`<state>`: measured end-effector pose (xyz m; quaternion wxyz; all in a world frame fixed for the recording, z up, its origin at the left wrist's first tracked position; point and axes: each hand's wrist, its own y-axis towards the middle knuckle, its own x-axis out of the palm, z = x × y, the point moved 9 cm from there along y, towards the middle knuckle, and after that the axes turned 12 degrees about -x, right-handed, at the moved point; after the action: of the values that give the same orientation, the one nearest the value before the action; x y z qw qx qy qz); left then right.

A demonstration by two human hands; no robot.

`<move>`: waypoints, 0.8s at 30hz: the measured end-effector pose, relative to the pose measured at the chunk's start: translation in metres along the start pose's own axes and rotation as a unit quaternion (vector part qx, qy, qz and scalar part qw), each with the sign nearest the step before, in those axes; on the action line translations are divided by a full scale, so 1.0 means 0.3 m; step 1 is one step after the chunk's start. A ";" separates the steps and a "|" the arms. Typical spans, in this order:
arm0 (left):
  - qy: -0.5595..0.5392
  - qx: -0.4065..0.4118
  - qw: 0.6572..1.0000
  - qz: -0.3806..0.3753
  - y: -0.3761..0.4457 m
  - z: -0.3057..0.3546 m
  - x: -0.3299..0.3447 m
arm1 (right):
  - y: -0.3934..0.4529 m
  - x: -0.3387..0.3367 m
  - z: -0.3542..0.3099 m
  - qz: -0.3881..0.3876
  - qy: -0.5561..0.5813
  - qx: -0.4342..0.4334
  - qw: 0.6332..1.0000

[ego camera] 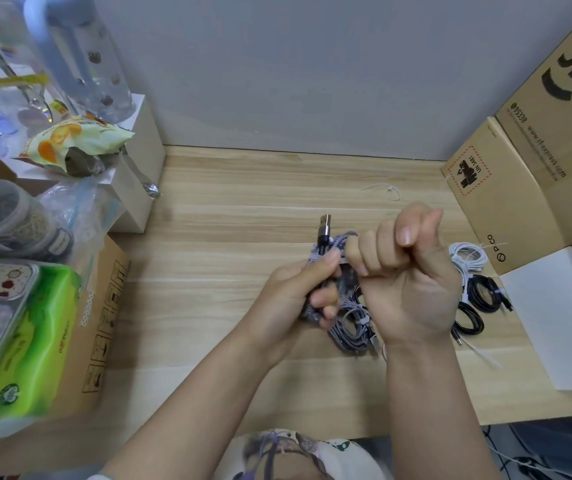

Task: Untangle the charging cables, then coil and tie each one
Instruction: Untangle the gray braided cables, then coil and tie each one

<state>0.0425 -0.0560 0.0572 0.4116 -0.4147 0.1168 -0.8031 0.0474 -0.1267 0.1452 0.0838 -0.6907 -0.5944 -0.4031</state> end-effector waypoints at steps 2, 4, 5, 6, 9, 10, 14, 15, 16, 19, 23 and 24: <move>0.116 0.062 0.988 0.076 -0.021 0.056 -0.043 | -0.001 -0.020 -0.002 -0.023 -0.063 -0.001 0.998; 0.191 0.116 0.966 0.127 -0.045 0.102 -0.071 | -0.002 -0.053 0.006 -0.008 -0.155 0.034 0.987; 0.219 0.135 0.956 0.141 -0.055 0.118 -0.078 | -0.006 -0.063 0.007 -0.004 -0.197 0.052 0.979; 0.247 0.147 0.946 0.150 -0.064 0.128 -0.082 | -0.011 -0.070 0.007 -0.003 -0.232 0.067 0.970; 0.321 0.160 0.918 0.172 -0.078 0.136 -0.093 | -0.021 -0.066 0.010 -0.022 -0.313 0.097 0.945; 0.336 0.161 0.910 0.180 -0.081 0.138 -0.096 | -0.022 -0.071 0.013 -0.021 -0.329 0.101 0.939; 0.385 0.172 0.883 0.206 -0.094 0.151 -0.092 | -0.029 -0.073 0.019 -0.026 -0.388 0.116 0.914; 0.395 0.176 0.877 0.211 -0.098 0.154 -0.091 | -0.031 -0.068 0.020 -0.027 -0.399 0.118 0.909; 0.404 0.179 0.871 0.215 -0.101 0.156 -0.090 | -0.033 -0.066 0.023 -0.027 -0.403 0.120 0.907; 0.429 0.188 0.856 0.218 -0.107 0.162 -0.082 | -0.038 -0.058 0.030 -0.030 -0.387 0.128 0.913; 0.394 0.166 0.889 0.166 -0.097 0.153 -0.073 | -0.038 -0.030 0.026 -0.071 -0.369 0.143 0.916; 0.381 0.154 0.899 0.149 -0.093 0.148 -0.072 | -0.039 -0.028 0.025 -0.077 -0.369 0.149 0.914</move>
<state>0.0674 -0.0152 0.0875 0.5094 0.0142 0.1998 -0.8369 0.0408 -0.1253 0.1304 -0.0713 -0.7219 -0.6876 -0.0315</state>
